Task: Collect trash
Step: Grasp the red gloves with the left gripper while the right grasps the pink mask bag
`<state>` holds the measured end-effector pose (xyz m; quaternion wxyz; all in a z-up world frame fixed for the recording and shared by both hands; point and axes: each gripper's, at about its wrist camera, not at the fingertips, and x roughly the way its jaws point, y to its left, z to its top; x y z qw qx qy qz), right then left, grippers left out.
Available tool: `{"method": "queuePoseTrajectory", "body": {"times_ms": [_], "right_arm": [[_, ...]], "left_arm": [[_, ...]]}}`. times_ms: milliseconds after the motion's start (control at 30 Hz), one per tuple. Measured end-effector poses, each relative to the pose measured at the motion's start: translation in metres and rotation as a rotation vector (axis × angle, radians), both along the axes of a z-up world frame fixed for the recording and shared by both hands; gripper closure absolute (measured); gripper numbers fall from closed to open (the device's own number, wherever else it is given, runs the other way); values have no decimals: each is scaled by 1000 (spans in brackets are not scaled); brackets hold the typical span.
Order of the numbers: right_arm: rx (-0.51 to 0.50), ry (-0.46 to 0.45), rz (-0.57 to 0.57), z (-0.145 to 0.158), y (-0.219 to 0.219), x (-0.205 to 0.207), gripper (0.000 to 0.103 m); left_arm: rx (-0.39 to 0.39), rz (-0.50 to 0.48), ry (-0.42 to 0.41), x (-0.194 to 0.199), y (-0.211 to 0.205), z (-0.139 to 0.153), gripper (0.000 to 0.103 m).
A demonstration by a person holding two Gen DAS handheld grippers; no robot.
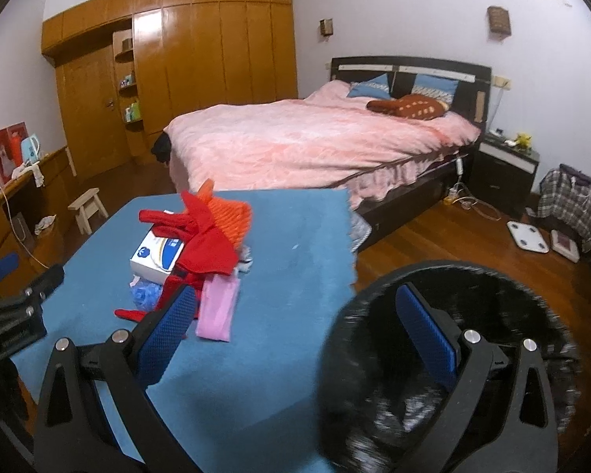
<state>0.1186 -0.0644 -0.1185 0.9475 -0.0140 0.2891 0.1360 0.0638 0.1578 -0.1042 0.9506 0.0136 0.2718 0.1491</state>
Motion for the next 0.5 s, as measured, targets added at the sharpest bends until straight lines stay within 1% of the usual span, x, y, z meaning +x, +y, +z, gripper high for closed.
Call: {"method": "queuePoseTrajectory", "body": {"times_ms": [100, 167, 200, 267, 333, 367, 400, 500], "right_arm": [[-20, 22, 21, -17, 16, 14, 6], [-29, 43, 28, -27, 23, 22, 8], [-32, 63, 35, -34, 29, 27, 10], [-38, 76, 43, -42, 34, 33, 10], [-57, 99, 57, -54, 44, 40, 11], [-61, 110, 65, -58, 47, 43, 14], [-65, 124, 75, -63, 52, 46, 22], [-64, 161, 95, -74, 59, 54, 26]], "left_arm": [[-7, 8, 18, 11, 9, -14, 6], [-12, 13, 41, 18, 13, -23, 7], [-16, 14, 49, 22, 15, -26, 7], [-25, 17, 65, 28, 19, -33, 10], [-33, 21, 74, 31, 24, -40, 11], [-39, 24, 79, 33, 25, -42, 12], [-44, 25, 81, 35, 27, -45, 13], [-57, 21, 89, 40, 30, -51, 14]]}}
